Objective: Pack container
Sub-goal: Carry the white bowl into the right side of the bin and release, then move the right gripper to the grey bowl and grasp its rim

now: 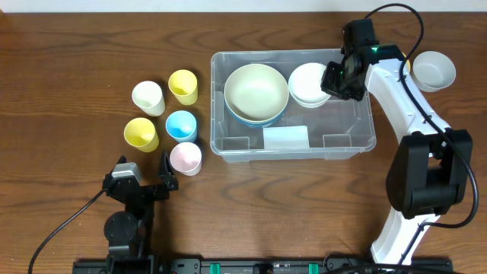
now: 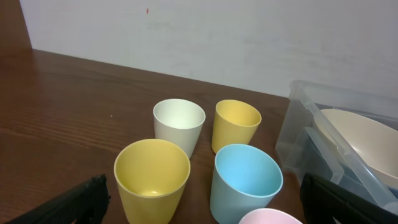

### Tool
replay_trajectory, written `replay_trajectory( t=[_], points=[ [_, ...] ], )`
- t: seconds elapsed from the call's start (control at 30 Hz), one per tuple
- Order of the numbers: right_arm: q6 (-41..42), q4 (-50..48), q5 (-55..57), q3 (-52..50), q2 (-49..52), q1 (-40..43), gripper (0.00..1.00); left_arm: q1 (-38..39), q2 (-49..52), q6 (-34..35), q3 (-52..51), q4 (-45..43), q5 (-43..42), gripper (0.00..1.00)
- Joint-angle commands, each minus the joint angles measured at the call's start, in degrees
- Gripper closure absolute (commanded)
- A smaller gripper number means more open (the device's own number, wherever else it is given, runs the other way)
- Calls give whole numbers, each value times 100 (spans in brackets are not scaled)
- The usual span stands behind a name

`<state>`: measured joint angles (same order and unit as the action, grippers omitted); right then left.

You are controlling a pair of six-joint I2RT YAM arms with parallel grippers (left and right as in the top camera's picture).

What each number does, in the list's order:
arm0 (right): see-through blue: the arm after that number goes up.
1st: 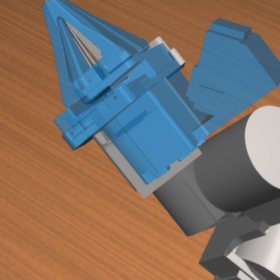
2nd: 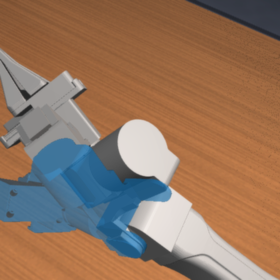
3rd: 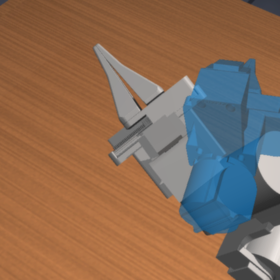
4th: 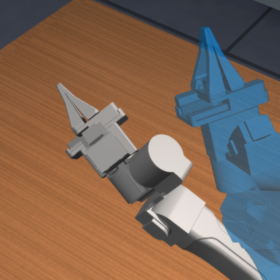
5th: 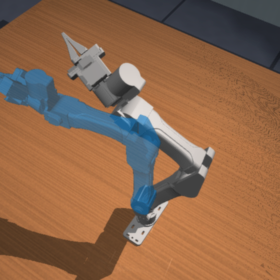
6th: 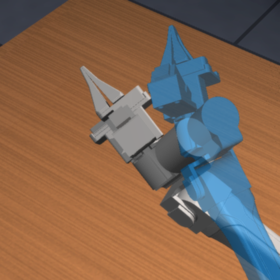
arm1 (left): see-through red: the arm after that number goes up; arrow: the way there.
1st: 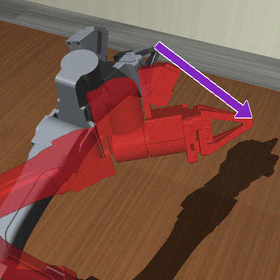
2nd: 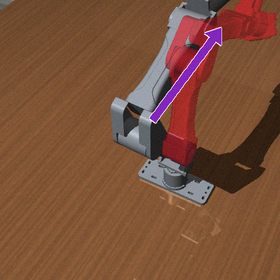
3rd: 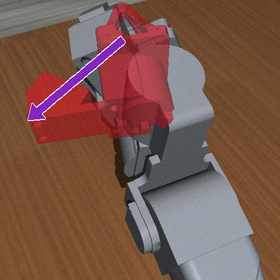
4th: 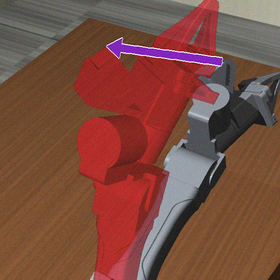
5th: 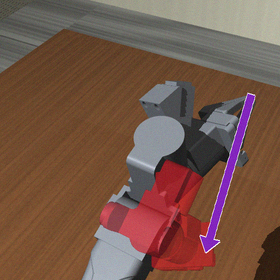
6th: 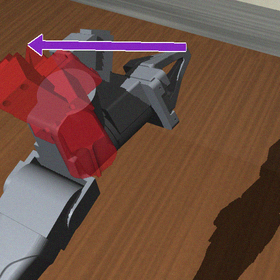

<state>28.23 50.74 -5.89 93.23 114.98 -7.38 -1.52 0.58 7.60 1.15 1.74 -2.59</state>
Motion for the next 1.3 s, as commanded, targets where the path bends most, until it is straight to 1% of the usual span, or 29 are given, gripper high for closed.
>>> replay_trajectory(
  t=[0.0, 0.1, 0.27, 0.63, 0.7, 0.8, 0.83, 0.87, 0.93, 0.97, 1.03, 1.07, 1.17, 1.27],
  points=[
    [0, -13, 55, -15, 83, -15, 87, -39, -35, -48, -92, 229, 116, 2],
    [0, -13, 52, -15, 103, -15, 87, -39, -35, -48, -92, 229, 116, 2],
    [0, -15, 55, -15, 118, -15, 78, -39, -35, -48, -92, 229, 116, 2],
    [-50, -160, 57, 0, 101, -13, 71, -39, -35, -48, -92, 229, 116, 2],
    [-229, -175, 55, 116, 63, -13, 68, -39, -35, -48, -92, 229, 116, 2],
    [-411, 90, 59, 542, -68, -2, 64, -39, -35, -48, -92, 229, 116, 2],
    [-470, 192, 66, 721, -118, 9, 62, -39, -35, -48, -92, 229, 116, 2],
    [-525, 317, 76, 960, -184, 26, 55, -39, -35, -48, -92, 229, 116, 2],
    [-651, 487, 109, 1388, -299, 74, 27, -39, -35, -48, -92, 229, 116, 2],
    [-723, 557, 157, 1639, -358, 118, 15, -39, -35, -48, -92, 229, 114, 2],
    [-772, 704, 426, 2122, -472, 243, 2, -39, -35, -48, -92, 229, 116, 2],
    [-772, 793, 643, 2352, -507, 330, 1, -39, -35, -48, -92, 229, 116, 2],
    [-516, 1043, 1390, 2857, -560, 658, 1, -39, -35, -48, -92, 229, 116, 2],
    [-48, 1082, 1982, 2962, -553, 1213, 1, -39, -35, -48, -92, 229, 116, 2]
  ],
)
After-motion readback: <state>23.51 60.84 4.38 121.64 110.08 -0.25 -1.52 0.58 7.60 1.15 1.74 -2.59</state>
